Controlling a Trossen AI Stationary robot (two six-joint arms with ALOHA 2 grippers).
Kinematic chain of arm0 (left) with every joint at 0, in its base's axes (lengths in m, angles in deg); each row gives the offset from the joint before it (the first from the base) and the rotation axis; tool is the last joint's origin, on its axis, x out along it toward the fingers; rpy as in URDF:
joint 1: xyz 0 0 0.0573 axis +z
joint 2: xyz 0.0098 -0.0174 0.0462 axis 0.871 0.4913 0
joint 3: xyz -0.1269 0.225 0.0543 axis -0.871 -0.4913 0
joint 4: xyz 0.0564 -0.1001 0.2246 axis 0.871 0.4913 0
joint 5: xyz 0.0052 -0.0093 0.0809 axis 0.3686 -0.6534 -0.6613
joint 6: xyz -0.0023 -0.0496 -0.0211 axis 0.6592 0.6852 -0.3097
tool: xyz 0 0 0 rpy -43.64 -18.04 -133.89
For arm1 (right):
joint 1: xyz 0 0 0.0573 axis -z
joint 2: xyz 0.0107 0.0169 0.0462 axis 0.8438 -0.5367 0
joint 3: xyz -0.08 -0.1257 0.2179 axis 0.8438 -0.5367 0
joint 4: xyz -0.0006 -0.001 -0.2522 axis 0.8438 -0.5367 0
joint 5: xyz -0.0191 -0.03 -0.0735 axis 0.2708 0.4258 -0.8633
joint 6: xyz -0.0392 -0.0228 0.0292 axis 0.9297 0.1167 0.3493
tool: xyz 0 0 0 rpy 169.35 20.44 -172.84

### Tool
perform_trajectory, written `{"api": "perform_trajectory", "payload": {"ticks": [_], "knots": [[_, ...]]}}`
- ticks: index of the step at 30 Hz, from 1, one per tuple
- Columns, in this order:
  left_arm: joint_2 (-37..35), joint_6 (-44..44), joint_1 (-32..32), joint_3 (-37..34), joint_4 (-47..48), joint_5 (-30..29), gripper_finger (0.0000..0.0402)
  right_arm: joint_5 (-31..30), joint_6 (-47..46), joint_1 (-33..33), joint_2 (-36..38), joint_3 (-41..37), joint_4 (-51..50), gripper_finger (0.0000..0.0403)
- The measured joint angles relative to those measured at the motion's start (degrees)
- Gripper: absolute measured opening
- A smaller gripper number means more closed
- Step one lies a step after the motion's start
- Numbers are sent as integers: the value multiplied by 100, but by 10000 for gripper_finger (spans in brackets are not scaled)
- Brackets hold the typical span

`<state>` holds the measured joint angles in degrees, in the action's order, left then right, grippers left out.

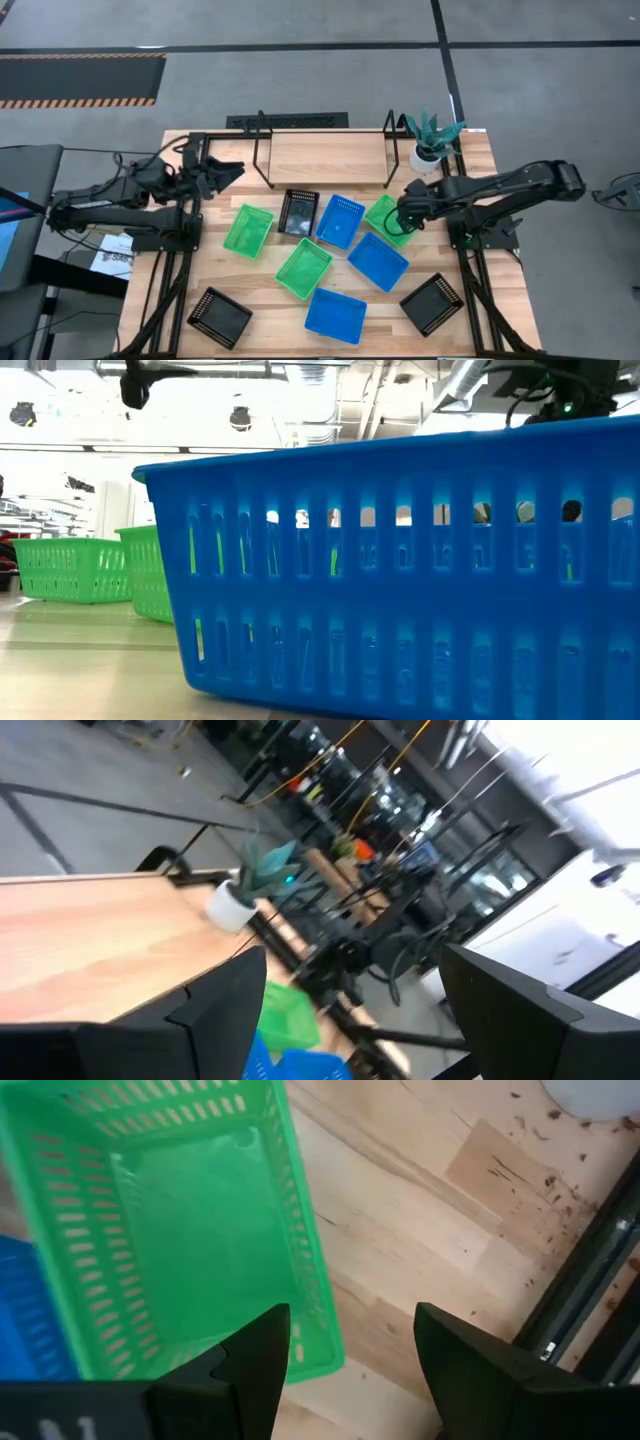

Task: Stack baskets on shelf by color
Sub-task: Put the right green bin on the shelf

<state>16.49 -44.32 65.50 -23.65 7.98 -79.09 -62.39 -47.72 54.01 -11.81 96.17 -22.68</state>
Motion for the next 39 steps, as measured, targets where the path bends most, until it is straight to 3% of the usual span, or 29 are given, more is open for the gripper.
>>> {"api": "perform_trajectory", "payload": {"ticks": [13, 26, 39], "knots": [[717, -537, 85, 0, -393, 16, 286, 48, -2, 33, -155, 2, -96, 240], [763, -658, 789, 0, -651, 683, 286, 3, 44, 53, -144, 2, 12, 239], [763, -488, 997, 0, -649, 981, 286, 15, 622, 627, -144, -2, 294, 239]]}}
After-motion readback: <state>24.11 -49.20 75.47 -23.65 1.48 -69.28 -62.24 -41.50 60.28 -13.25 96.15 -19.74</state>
